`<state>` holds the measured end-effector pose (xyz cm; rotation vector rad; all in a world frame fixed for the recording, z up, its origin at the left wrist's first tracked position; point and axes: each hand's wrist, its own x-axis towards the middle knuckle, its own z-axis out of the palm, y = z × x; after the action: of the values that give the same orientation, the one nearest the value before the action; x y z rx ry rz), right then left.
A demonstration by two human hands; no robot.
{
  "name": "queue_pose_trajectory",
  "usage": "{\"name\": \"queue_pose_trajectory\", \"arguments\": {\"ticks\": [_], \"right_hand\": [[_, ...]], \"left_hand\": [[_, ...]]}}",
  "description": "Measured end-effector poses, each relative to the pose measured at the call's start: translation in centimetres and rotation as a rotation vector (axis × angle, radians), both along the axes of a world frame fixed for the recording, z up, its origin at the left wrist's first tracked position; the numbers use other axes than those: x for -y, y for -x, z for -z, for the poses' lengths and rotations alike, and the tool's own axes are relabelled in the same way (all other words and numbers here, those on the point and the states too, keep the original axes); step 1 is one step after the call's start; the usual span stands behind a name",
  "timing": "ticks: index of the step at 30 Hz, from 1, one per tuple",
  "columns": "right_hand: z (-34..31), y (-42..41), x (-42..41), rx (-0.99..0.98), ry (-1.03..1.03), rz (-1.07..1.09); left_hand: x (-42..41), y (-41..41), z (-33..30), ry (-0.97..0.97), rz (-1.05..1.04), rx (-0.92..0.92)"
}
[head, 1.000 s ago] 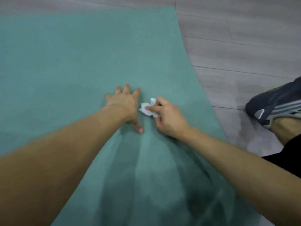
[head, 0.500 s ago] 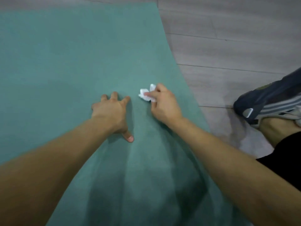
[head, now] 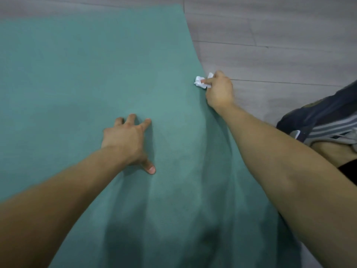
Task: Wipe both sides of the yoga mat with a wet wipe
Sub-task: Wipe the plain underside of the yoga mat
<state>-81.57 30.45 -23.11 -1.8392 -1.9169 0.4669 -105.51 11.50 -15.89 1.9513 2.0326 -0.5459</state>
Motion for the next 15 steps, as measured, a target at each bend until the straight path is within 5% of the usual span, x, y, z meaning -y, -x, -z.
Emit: {"name": "queue_pose_trajectory", "arguments": {"ticks": [10,15], "right_hand": [[1.3,-5.8,17.6,-0.047,-0.106,0.022],[-0.9,-3.7,13.1,-0.054,-0.046,0.042]], "left_hand": [[0.3,0.0,-0.3,0.047,-0.023,0.017],[0.5,-0.3,0.2,0.004,-0.034,0.035]]}}
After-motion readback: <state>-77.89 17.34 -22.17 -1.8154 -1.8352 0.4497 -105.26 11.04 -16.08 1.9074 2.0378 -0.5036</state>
